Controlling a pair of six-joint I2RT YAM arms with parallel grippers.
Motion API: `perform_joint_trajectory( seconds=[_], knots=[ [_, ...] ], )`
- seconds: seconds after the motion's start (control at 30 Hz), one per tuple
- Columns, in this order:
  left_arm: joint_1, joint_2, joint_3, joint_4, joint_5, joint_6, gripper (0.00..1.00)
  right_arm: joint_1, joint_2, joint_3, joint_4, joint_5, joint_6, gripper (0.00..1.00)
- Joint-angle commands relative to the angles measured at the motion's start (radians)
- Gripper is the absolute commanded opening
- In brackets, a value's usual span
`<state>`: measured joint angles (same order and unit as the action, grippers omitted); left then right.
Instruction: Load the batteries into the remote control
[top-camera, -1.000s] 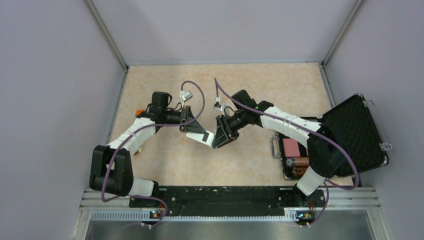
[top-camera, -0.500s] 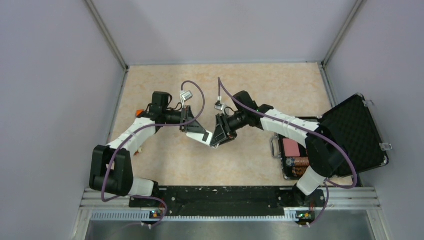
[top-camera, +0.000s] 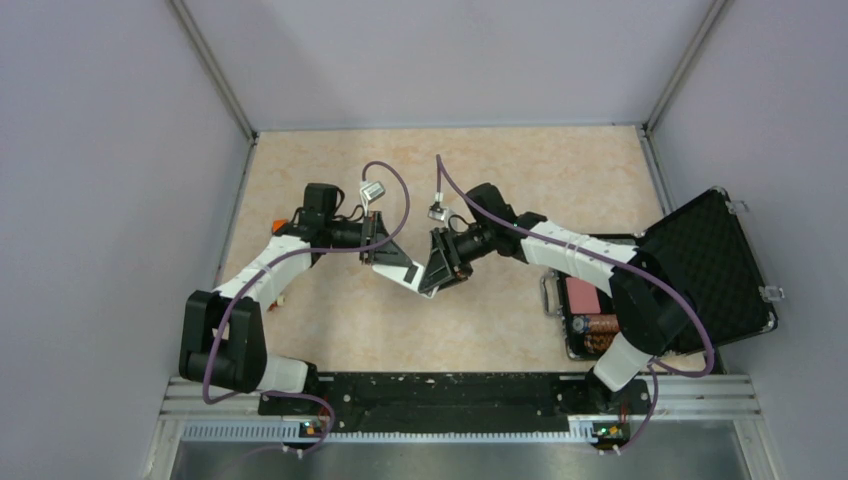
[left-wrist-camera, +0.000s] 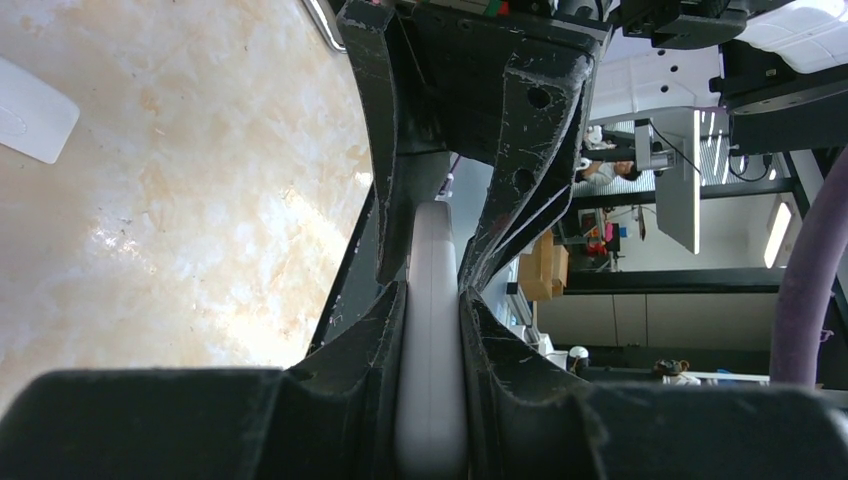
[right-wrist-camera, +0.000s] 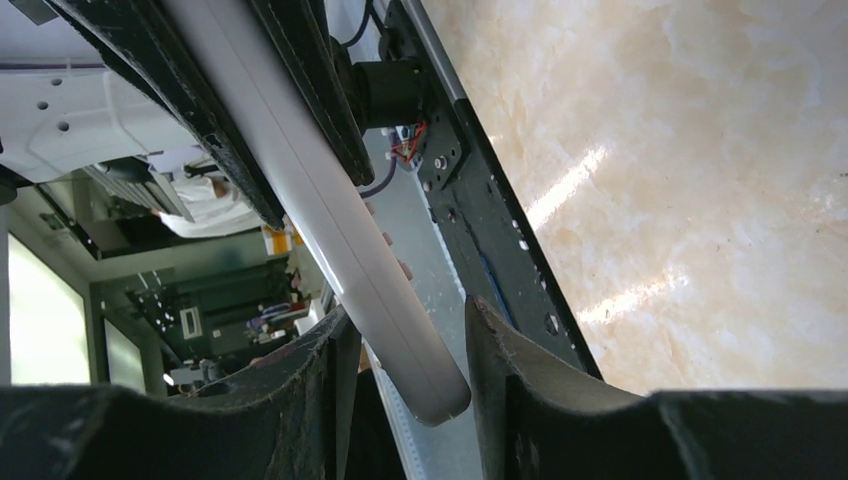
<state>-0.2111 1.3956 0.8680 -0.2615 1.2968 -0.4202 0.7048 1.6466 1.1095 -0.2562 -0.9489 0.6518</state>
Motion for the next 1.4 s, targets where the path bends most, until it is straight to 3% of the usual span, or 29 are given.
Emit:
perform_joint_trajectory(
  seconds=[0.0,0.13,0.3,0.4,0.6,1.07,1.2,1.37],
  knots=[
    [-0.025,-0.028,0.012,-0.015,0.081,-0.008,0.00,-0.005,-0.055,-0.003,0.235,0.018,0.030,0.43],
    [-0.025,-0.028,0.014,-0.015,0.080,-0.009,0.00,-0.002,-0.082,-0.004,0.247,-0.029,0.007,0.44],
    [-0.025,-0.027,0.017,-0.015,0.081,-0.010,0.00,-0.001,-0.109,-0.003,0.248,-0.046,-0.014,0.59],
    [-0.025,-0.028,0.019,-0.015,0.084,-0.011,0.00,-0.002,-0.109,-0.002,0.284,-0.043,0.011,0.61],
    [-0.025,-0.030,0.019,-0.015,0.085,-0.015,0.00,0.004,-0.086,-0.001,0.326,-0.022,0.060,0.59],
    [-0.025,-0.061,0.024,0.000,0.112,-0.018,0.00,0.024,-0.049,-0.001,0.258,-0.051,-0.014,0.49],
    [-0.025,-0.070,0.026,0.001,0.119,-0.019,0.00,0.025,-0.044,-0.007,0.258,-0.071,-0.020,0.37],
    [-0.025,-0.083,0.028,0.007,0.116,-0.027,0.00,0.027,-0.054,-0.010,0.293,-0.087,0.018,0.06]
  ],
)
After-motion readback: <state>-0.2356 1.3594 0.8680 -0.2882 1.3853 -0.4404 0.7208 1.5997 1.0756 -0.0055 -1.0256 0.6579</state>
